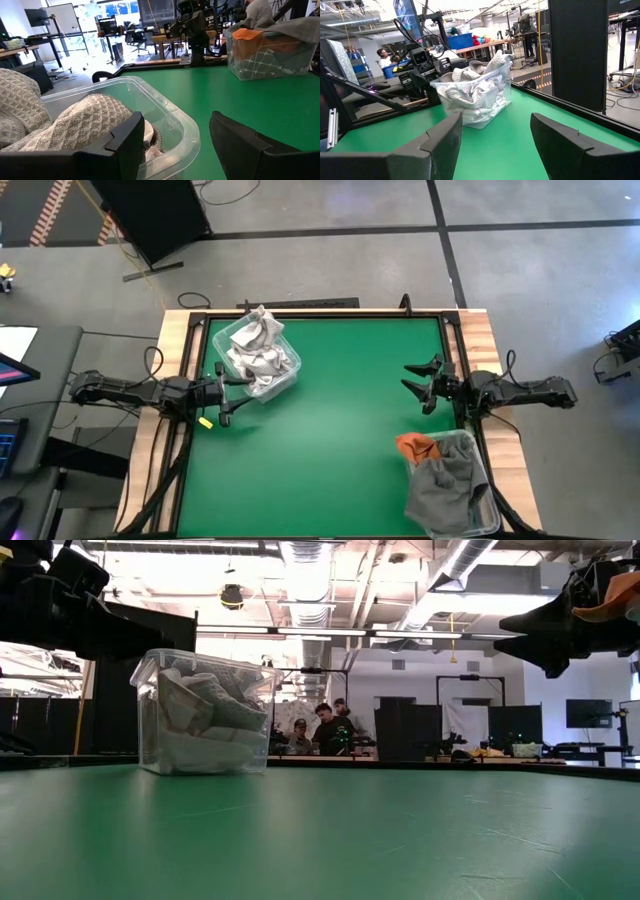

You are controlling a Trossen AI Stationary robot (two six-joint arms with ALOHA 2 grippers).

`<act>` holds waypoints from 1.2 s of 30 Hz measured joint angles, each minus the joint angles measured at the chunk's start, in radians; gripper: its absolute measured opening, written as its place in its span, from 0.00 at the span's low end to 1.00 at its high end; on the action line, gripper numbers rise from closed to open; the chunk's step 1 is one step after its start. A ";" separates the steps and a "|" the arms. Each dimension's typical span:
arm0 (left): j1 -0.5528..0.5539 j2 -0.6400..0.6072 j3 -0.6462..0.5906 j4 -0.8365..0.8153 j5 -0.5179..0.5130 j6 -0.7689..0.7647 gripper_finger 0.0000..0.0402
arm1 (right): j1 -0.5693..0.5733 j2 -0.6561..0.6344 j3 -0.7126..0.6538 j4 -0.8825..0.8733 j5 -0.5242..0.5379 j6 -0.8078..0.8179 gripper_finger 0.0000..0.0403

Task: Sort towels by color in basket
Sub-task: Return to Home Position

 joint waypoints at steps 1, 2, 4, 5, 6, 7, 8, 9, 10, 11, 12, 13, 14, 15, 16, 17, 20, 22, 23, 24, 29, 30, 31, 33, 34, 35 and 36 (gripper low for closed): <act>0.000 0.000 0.000 0.000 0.000 0.000 0.53 | 0.000 0.000 0.000 0.000 0.000 0.000 0.66; 0.000 0.000 0.000 0.000 0.000 0.000 0.53 | 0.000 0.000 0.000 0.000 0.000 0.000 0.66; 0.000 0.000 0.000 0.000 0.000 0.000 0.53 | 0.000 0.000 0.000 0.000 0.000 0.000 0.66; -0.010 0.003 0.000 0.000 -0.004 0.000 0.53 | 0.000 0.000 0.000 0.000 0.000 0.000 0.66; -0.032 0.014 0.000 0.001 -0.018 0.000 0.53 | 0.000 0.000 0.000 0.000 0.000 0.000 0.66; -0.050 0.025 0.000 0.002 -0.019 0.003 0.53 | 0.000 0.000 0.000 0.000 0.000 0.000 0.66; -0.064 0.032 0.000 0.004 -0.017 0.004 0.53 | 0.000 0.000 0.000 0.000 0.000 0.000 0.66; -0.075 0.036 0.000 0.004 -0.017 0.004 0.53 | 0.000 0.000 0.000 0.000 0.000 0.000 0.66; -0.082 0.039 0.000 0.005 -0.017 0.004 0.53 | 0.000 0.000 0.000 0.000 0.000 0.000 0.66; -0.088 0.041 0.000 0.006 -0.016 0.003 0.53 | 0.000 0.000 0.000 0.000 0.000 0.000 0.66; -0.090 0.041 0.000 0.005 -0.016 0.003 0.53 | 0.000 0.000 0.000 0.000 0.000 0.000 0.66; -0.090 0.040 0.000 0.005 -0.016 0.003 0.53 | 0.000 0.000 0.000 0.000 0.000 0.000 0.66; -0.090 0.040 0.000 0.005 -0.015 0.003 0.53 | 0.000 0.000 0.000 0.000 0.000 0.000 0.66; -0.090 0.040 0.000 0.004 -0.015 0.003 0.53 | 0.000 0.000 0.000 0.000 0.000 0.000 0.66; -0.090 0.040 0.000 0.004 -0.014 0.003 0.53 | 0.000 0.000 0.000 0.000 0.000 0.000 0.66; -0.090 0.040 0.000 0.004 -0.014 0.003 0.53 | 0.000 0.000 0.000 0.000 0.000 0.000 0.66; -0.090 0.040 0.000 0.003 -0.013 0.002 0.53 | 0.000 0.000 0.000 0.000 0.000 0.000 0.66; -0.090 0.040 0.000 0.003 -0.012 0.002 0.53 | 0.000 0.000 0.000 0.000 0.000 0.000 0.66; -0.090 0.040 0.000 0.002 -0.012 0.002 0.53 | 0.000 0.000 0.000 0.000 0.000 0.000 0.66; -0.090 0.040 0.000 0.002 -0.012 0.002 0.53 | 0.000 0.000 0.000 0.000 0.000 0.000 0.66; -0.090 0.040 0.000 0.002 -0.010 0.000 0.53 | 0.000 0.000 0.000 0.000 0.000 0.000 0.66; -0.090 0.040 0.000 0.002 -0.009 0.000 0.53 | 0.000 0.000 0.000 0.000 0.000 0.000 0.66; -0.090 0.040 0.000 0.001 -0.009 0.000 0.53 | 0.000 0.000 0.000 0.000 0.000 0.000 0.66; -0.090 0.040 0.000 0.001 -0.009 0.000 0.53 | 0.000 0.000 0.000 0.000 0.000 0.000 0.66; -0.090 0.040 0.000 0.001 -0.009 0.000 0.53 | 0.000 0.000 0.000 0.000 0.000 0.000 0.66; -0.090 0.040 0.000 0.001 -0.009 0.000 0.53 | 0.000 0.000 0.000 0.000 0.000 0.000 0.66; -0.090 0.040 0.000 0.001 -0.009 0.000 0.53 | 0.000 0.000 0.000 0.000 0.000 0.000 0.66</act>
